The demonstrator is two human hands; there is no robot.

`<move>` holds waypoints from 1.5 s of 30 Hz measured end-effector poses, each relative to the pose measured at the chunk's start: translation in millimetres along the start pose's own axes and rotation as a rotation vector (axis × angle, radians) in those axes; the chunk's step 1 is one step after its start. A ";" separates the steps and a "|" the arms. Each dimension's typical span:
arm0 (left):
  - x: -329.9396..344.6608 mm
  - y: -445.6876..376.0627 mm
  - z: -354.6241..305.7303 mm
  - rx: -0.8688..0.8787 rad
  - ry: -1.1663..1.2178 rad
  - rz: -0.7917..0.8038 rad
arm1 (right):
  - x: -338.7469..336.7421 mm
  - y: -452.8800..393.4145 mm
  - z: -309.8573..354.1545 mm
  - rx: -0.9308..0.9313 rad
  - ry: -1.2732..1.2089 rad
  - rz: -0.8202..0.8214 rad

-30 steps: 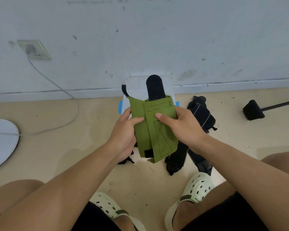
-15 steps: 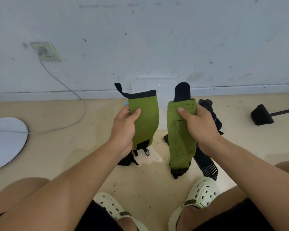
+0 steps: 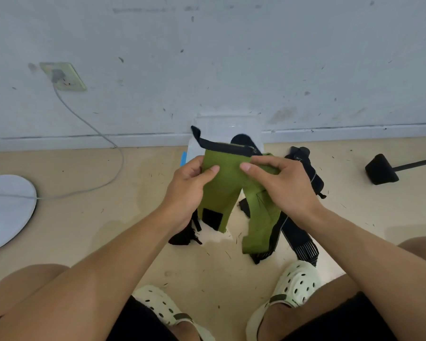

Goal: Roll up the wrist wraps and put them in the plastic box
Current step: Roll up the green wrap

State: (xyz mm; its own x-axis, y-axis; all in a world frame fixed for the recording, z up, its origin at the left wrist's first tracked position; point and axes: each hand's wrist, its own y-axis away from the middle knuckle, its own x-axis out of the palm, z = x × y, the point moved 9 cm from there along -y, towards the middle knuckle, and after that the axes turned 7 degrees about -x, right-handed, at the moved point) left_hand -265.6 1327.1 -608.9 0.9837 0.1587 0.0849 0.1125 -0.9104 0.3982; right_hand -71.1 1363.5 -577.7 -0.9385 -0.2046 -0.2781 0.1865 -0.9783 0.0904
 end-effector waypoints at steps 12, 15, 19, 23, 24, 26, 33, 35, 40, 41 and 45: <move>-26.6 -4.9 75.2 -0.613 -0.140 -0.050 | 20.3 15.6 23.3 -0.339 0.217 0.151; -1.8 5.8 99.3 -0.771 0.059 0.244 | 27.6 21.9 31.0 -0.371 0.238 0.253; 0.2 -7.4 81.9 -0.610 0.276 0.175 | 30.3 19.8 26.1 -0.323 0.289 0.320; -16.3 -22.2 66.6 -0.491 0.164 -0.007 | 22.0 12.7 12.4 -0.167 0.289 0.334; -20.3 -23.5 63.1 -0.472 0.145 -0.050 | 19.6 10.4 8.9 -0.112 0.305 0.358; -28.3 -24.4 56.6 -0.433 0.118 -0.142 | 9.5 4.1 -0.9 -0.017 0.348 0.381; -28.6 -14.1 17.7 -0.225 -0.065 -0.193 | -20.5 -8.1 -18.6 0.114 0.390 0.156; -20.6 -9.5 7.9 -0.167 -0.094 -0.147 | -23.5 -8.9 -27.1 0.170 0.392 0.109; 4.3 -2.1 5.1 -0.135 -0.144 0.036 | -10.4 1.4 -48.9 0.401 0.213 0.183; 9.1 -0.6 7.7 -0.146 -0.162 0.079 | -6.7 2.8 -50.8 0.417 0.167 0.204; 20.1 4.7 19.1 -0.182 -0.293 0.175 | 1.4 2.0 -44.4 0.346 -0.021 0.180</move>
State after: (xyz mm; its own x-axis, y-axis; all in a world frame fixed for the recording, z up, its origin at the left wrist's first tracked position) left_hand -242.6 1318.7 -622.7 0.9872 -0.1328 -0.0887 -0.0611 -0.8271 0.5587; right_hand -59.1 1359.7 -620.4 -0.9059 -0.3681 -0.2092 0.2434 -0.8571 0.4541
